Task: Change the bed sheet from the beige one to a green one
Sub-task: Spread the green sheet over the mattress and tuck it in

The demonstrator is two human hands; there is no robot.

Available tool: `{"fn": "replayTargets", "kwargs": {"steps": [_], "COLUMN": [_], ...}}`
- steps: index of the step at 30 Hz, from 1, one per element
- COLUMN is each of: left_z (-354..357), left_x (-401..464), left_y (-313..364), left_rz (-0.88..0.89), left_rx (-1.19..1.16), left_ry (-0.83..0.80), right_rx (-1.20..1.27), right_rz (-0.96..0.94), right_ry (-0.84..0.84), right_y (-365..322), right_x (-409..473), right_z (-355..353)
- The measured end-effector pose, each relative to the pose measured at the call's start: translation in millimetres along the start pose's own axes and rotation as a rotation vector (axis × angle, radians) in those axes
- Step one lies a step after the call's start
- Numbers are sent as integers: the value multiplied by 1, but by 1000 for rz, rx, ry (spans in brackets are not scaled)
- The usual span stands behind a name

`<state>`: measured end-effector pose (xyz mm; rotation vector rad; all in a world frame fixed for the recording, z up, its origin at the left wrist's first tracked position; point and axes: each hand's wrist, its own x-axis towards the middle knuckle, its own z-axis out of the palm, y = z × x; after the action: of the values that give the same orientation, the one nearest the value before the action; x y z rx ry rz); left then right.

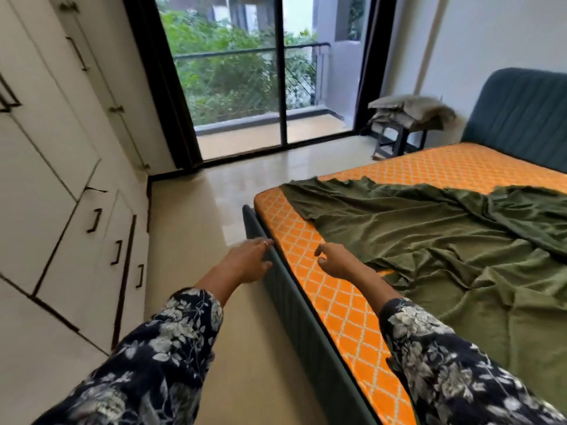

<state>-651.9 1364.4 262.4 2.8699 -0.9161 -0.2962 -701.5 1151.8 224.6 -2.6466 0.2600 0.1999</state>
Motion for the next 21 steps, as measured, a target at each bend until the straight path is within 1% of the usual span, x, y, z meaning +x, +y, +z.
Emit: {"fn": "replayTargets", "kwargs": {"steps": [7, 10, 13, 17, 21], "left_z": [-7, -16, -39, -79, -99], "left_x": [119, 181, 249, 339, 426], "left_y": [-71, -101, -135, -173, -218], "left_rz": [127, 168, 173, 194, 274], "left_rx": [-11, -12, -9, 22, 58], "left_ry": [-107, -123, -153, -127, -101], "right_rx": [-60, -78, -66, -14, 6], "right_rz": [183, 250, 312, 301, 290], "right_ry": [-48, -75, -78, 4, 8], "right_y": [-12, -6, -4, -25, -52], "right_x": [115, 181, 257, 347, 435], "right_z": [2, -5, -23, -55, -71]}}
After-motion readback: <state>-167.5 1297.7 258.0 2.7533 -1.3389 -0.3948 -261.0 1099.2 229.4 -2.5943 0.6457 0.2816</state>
